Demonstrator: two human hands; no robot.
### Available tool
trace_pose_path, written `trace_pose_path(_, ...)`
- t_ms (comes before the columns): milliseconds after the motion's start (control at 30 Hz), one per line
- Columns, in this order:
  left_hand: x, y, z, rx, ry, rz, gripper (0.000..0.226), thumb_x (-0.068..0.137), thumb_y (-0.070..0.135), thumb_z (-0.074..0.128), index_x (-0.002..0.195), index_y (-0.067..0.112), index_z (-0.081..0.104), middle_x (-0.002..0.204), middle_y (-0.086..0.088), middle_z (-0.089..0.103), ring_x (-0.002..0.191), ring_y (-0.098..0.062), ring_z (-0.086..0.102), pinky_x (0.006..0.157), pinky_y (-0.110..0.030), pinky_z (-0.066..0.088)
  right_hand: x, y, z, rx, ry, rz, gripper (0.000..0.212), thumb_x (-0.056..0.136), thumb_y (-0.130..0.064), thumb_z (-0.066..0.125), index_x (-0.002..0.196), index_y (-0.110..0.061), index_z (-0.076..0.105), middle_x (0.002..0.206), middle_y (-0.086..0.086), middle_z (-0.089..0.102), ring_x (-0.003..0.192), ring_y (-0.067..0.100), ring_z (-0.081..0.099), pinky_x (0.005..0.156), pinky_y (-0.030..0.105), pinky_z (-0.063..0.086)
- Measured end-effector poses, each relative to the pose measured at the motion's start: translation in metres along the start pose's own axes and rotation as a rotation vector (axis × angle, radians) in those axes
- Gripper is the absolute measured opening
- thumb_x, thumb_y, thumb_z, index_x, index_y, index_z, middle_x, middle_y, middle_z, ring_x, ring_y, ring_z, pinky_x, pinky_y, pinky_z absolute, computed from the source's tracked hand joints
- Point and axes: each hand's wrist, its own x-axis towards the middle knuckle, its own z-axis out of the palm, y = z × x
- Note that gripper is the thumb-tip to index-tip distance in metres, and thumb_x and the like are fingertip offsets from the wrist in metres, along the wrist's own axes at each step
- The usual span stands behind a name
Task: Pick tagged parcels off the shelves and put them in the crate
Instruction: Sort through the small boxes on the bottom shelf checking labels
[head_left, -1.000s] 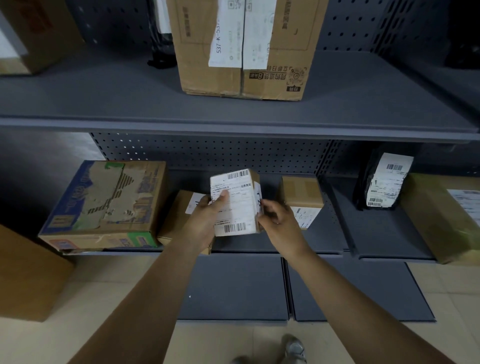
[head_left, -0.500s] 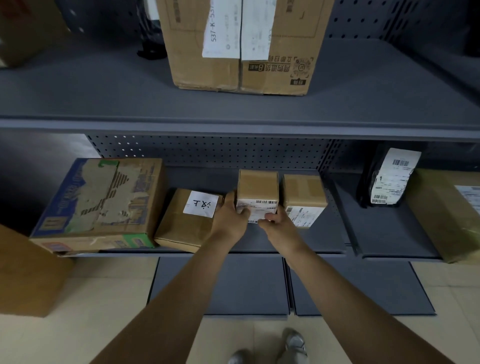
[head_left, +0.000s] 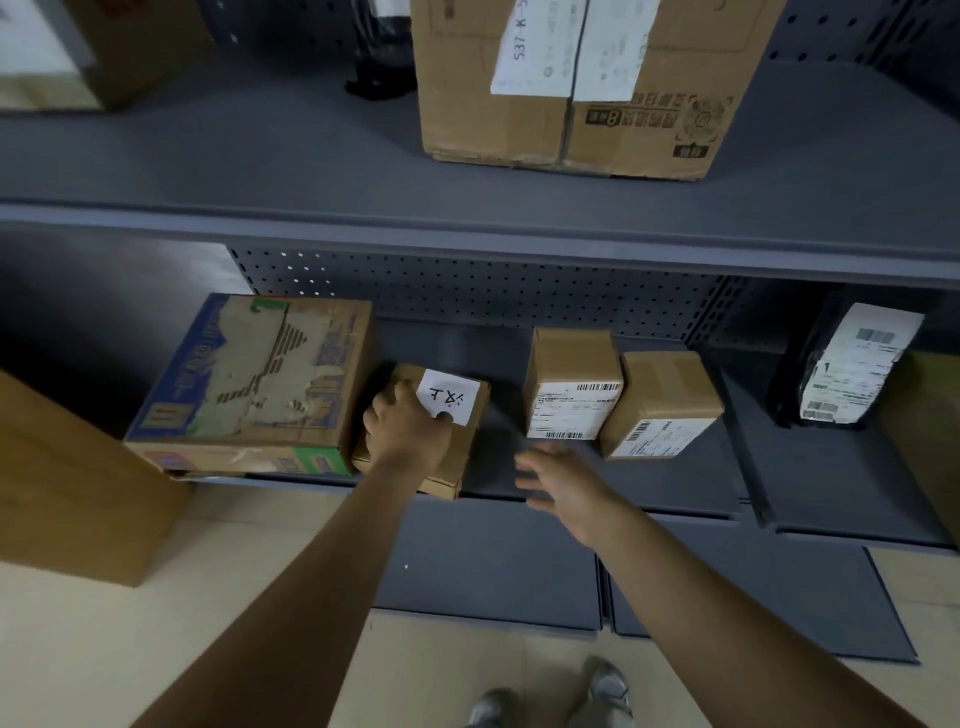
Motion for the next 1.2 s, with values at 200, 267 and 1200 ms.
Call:
trace_pose_path(200, -0.001, -0.016, 0.004, 0.093, -0.051, -0.060, 0.077, 0.093, 0.035, 0.054, 0.152, 0.007, 0.012, 0.155, -0.023, 0.020, 0.143, -0.040, 0.021, 0.116, -0.047, 0.021, 0.018, 0.003, 0.045, 0.037, -0.115, 0.018, 0.023, 0.099, -0.022, 0.054, 0.121, -0.017, 0.053, 0.124, 0.005, 0.061, 0.115, 0.020, 0.058, 0.092, 0.034, 0.046)
trace_pose_path(267, 0.000, -0.014, -0.001, 0.089, -0.048, -0.081, 0.073, 0.093, 0.037, 0.053, 0.150, 0.008, 0.017, 0.151, -0.024, 0.027, 0.139, -0.041, 0.027, 0.112, -0.047, 0.026, 0.020, 0.000, 0.053, 0.075, -0.091, 0.030, 0.029, 0.096, -0.024, 0.059, 0.123, -0.015, 0.057, 0.128, 0.009, 0.063, 0.118, 0.025, 0.059, 0.088, 0.034, 0.046)
trace_pose_path(1200, 0.003, -0.011, -0.047, -1.205, -0.160, -0.131, 0.067, 0.074, 0.051, 0.074, 0.133, 0.026, 0.054, 0.122, -0.003, 0.070, 0.108, -0.026, 0.067, 0.094, -0.053, 0.053, -0.027, -0.049, 0.029, -0.247, 0.164, -0.649, 0.042, 0.092, -0.031, 0.065, 0.131, -0.019, 0.058, 0.128, -0.001, 0.057, 0.109, 0.007, 0.056, 0.081, 0.013, 0.043)
